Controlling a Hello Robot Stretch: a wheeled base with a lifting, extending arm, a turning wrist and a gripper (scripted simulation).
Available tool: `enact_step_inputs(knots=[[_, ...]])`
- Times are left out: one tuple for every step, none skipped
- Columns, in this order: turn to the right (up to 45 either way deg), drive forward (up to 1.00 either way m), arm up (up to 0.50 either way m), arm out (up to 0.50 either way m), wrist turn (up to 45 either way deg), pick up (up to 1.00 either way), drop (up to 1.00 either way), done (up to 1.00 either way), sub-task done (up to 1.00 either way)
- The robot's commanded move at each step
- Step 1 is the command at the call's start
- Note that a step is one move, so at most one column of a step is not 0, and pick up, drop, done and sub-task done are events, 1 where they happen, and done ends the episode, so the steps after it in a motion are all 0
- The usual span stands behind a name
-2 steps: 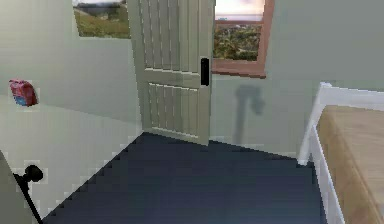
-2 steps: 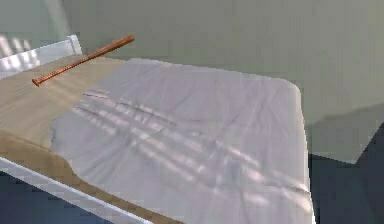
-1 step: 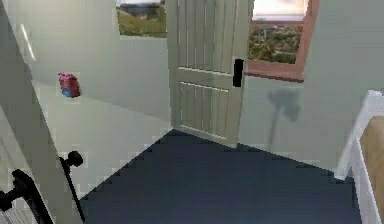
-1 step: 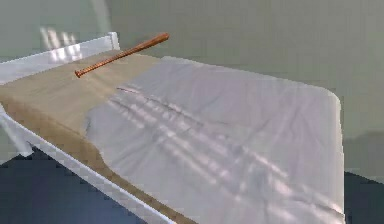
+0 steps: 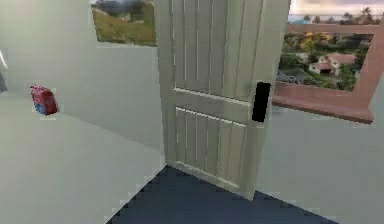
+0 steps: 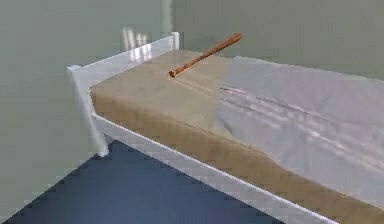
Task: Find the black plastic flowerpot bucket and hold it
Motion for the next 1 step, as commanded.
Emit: enact_step_inputs(knots=[[-24.0, 0.00, 0.00, 0.00, 0.0, 0.00, 0.00, 0.00, 0.00]])
